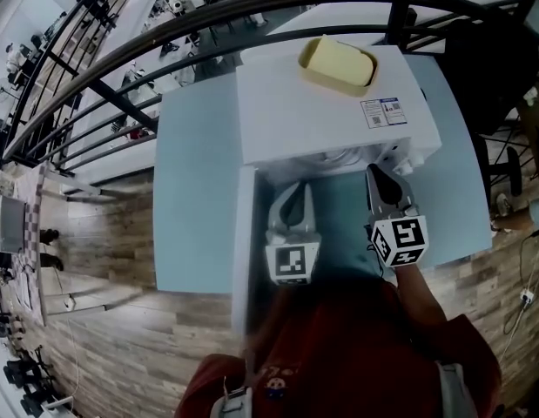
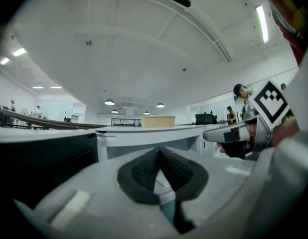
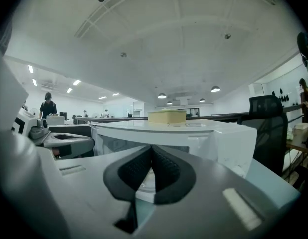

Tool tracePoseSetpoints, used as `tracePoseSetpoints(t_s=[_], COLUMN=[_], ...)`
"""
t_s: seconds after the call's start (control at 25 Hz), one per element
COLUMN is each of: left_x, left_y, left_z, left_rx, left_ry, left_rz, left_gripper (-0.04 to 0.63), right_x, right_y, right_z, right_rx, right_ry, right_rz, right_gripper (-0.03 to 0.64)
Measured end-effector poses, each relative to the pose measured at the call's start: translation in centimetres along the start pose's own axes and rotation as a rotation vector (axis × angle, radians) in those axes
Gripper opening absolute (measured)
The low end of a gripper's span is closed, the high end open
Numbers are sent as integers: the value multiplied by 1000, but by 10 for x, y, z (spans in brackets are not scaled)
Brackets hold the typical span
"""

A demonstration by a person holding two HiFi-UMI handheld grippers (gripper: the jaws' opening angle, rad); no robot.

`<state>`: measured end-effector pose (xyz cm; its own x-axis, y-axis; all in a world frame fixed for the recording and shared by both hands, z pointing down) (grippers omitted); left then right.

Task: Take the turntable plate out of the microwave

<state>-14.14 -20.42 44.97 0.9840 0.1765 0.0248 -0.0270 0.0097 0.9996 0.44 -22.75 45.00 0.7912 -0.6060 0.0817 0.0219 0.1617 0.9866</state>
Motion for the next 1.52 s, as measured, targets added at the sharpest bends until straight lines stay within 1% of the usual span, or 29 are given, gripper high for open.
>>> tracePoseSetpoints(t_s=[0.12,0.24,0.44,0.6,0.76,0.8,0.92,1.12,1.36,1.52], left_x=[1,1,-10,-11,-14,-15,-14,-11,-11,-13], left_y=[7,11,12,17,23,24,30,37,39,42], left_z=[4,7,8,12,14,14,17,21,22,22], left_rx=[-17,-24,-37,-49,-70,-73,-92,-100,-117,-128], left_ry=[-5,-8,-18,-16,-22,-22,-19,-20,-20,-11], left_rz=[-18,-13,-31,-24,-35,-38,-38,-52,-72,-70], left_gripper=[2,2,2,2,2,2,2,2,2,2], right_x=[4,11,17,29,39,42,48,59,65,68], right_y=[9,19,37,60,82,87,103,129,138,141], right_z=[8,16,36,53,70,74,86,99,113,118], right_rx=[-18,-44,-94,-142,-166,-172,-203,-250,-259,-267], right_ry=[-1,6,28,35,39,41,42,67,65,102], right_rz=[6,15,61,136,268,299,366,477,614,674], right_gripper=[2,2,2,2,8,13,61,136,172,187])
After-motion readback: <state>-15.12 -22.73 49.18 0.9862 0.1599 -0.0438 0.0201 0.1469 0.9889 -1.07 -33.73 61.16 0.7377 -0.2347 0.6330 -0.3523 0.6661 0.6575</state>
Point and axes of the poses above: the fingertips, and each gripper's own axes: z forward along the fingers, x to its right, y out of its underside, the point moved 2 cm from there along -z, backward along the fingers, and after that the axes turned 12 degrees about -y, right-handed, at the moved point
